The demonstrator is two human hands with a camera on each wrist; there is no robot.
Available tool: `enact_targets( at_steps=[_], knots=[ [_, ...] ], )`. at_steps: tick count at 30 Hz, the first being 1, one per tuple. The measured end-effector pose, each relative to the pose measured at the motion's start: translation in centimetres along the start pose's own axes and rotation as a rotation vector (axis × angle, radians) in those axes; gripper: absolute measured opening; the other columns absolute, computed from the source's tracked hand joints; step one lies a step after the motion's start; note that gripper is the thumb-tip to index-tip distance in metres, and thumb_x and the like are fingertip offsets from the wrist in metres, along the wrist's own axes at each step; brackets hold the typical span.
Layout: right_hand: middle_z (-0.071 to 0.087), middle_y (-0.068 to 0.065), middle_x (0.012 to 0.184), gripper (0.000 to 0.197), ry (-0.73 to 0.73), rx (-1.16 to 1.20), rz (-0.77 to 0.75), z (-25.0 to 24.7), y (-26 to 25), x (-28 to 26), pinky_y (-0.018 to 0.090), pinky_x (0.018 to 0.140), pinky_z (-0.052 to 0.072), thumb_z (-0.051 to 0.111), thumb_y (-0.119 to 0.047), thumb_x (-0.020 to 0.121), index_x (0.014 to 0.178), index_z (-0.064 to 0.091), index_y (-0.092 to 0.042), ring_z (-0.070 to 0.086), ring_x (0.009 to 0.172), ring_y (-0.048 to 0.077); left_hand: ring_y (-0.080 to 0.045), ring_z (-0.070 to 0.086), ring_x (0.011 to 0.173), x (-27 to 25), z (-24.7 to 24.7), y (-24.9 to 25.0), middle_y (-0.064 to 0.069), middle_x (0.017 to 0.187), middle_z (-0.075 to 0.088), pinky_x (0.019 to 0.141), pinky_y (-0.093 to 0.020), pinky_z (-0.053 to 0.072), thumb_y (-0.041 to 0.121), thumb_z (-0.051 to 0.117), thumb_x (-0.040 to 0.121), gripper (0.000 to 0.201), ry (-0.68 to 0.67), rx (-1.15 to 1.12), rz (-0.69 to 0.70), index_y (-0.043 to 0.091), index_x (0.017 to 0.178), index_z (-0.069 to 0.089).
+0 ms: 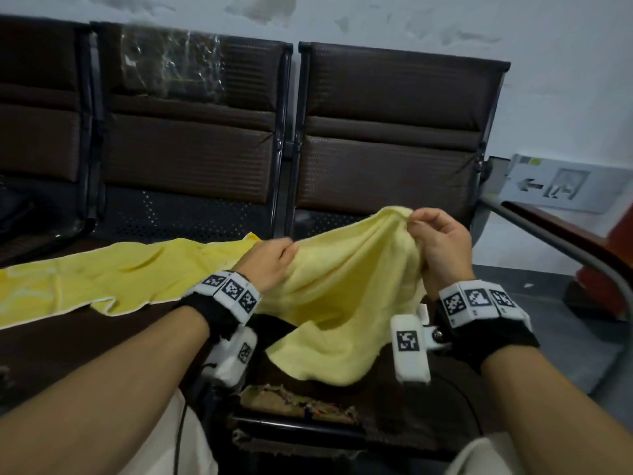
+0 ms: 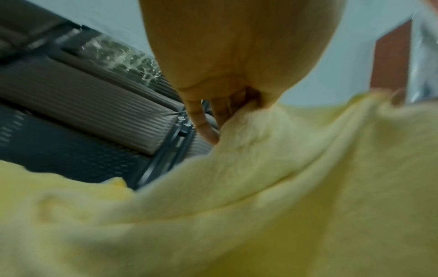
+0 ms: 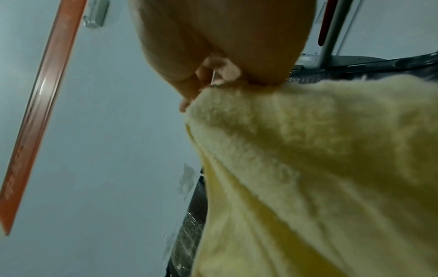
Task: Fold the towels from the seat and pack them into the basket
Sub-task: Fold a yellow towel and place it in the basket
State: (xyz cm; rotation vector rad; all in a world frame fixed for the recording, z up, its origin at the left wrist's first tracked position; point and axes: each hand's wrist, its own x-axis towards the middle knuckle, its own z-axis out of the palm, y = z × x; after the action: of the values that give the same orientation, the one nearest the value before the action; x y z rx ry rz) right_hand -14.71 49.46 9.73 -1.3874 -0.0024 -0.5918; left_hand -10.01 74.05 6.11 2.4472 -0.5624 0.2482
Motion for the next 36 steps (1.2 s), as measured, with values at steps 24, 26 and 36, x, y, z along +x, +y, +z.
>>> enact_targets(
  at_steps=[24, 26, 36],
  knots=[
    [0.060, -0.004, 0.070, 0.018, -0.663, -0.500, 0.031, 4.8, 5.2, -0.6, 0.023, 0.066, 0.046, 0.063, 0.001, 0.085, 0.094, 0.055, -0.013, 0.056, 0.066, 0.007, -0.016, 0.050, 0.071, 0.4, 2.6, -1.8, 0.004, 0.067, 0.051, 0.070, -0.034, 0.040, 0.030, 0.055, 0.093, 0.029, -0.311, -0.254, 0.008, 0.021, 0.066, 0.053],
    [0.063, -0.003, 0.077, 0.024, -0.653, -0.557, 0.057, 4.5, 5.3, -0.2, 0.024, 0.068, 0.050, 0.073, -0.008, 0.080, 0.095, 0.056, -0.016, 0.060, 0.072, 0.007, -0.019, 0.052, 0.075, 0.8, 2.1, -2.1, 0.001, 0.070, 0.053, 0.071, -0.033, 0.039, 0.028, 0.050, 0.096, 0.031, -0.201, -0.278, -0.039, 0.016, 0.068, 0.054],
    [0.054, -0.003, 0.055, 0.033, -0.668, -1.002, 0.120, 0.5, 6.0, 0.8, 0.028, 0.055, 0.044, 0.056, -0.033, 0.093, 0.066, 0.058, -0.016, 0.055, 0.050, 0.011, -0.027, 0.051, 0.075, 1.5, 0.3, -4.3, -0.009, 0.075, 0.054, 0.064, -0.034, 0.034, 0.032, 0.041, 0.099, 0.030, 0.080, -0.276, -0.232, 0.008, 0.082, 0.049]
  ],
)
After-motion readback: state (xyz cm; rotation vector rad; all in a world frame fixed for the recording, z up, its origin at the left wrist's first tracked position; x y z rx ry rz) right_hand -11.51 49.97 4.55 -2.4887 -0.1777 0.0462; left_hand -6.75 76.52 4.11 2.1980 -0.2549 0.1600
